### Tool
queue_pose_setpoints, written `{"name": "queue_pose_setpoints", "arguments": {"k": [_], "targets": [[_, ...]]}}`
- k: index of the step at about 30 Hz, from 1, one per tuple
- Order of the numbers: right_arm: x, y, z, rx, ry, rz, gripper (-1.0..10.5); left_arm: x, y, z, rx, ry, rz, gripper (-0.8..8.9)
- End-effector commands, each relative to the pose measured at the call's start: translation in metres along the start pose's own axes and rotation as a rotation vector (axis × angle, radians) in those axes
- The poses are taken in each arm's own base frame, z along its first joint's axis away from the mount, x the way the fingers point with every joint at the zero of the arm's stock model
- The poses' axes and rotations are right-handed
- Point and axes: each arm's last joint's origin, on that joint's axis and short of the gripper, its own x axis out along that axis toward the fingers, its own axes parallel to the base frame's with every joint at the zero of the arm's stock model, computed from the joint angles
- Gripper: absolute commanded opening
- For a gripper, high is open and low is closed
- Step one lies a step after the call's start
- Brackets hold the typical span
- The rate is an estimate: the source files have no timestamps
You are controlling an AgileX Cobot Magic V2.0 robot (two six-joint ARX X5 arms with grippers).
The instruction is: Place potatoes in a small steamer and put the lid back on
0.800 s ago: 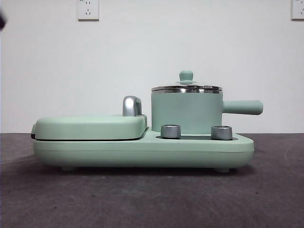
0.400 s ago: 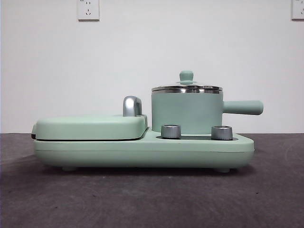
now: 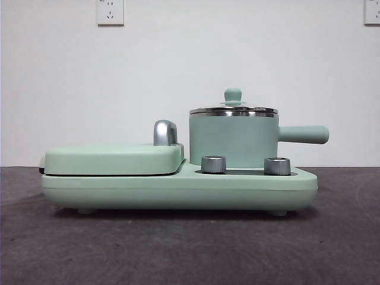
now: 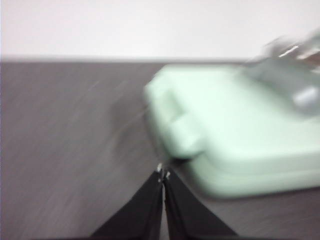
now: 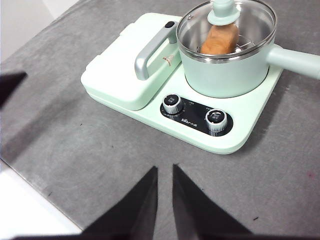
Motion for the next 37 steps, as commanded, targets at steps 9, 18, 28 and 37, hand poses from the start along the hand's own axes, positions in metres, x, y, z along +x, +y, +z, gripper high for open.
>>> {"name": "queue_pose_setpoints", "arguments": {"k": [9,18,28,37], "targets": [[-0.002,0.001,0.003,-0.014,-0.018,0.012,0.4,0.004,0.006,-0.010,0.003,-0.001,0.105,0.07],[-0.002,0.001,0.003,-0.014,-0.018,0.012,0.4,0.004,0.006,-0.010,0.003,-0.001,0.105,0.07],[0.011,-0.031,-0.022,-0.074,-0.176,-0.352,0.4,0.004,0.006,-0.010,0.003,-0.001,0.105,0.07],[0.065,-0.090,-0.099,-0.052,-0.479,-0.663,0.4,0.004,0.006,-0.010,0.002,0.000,0.104,0.07]]}}
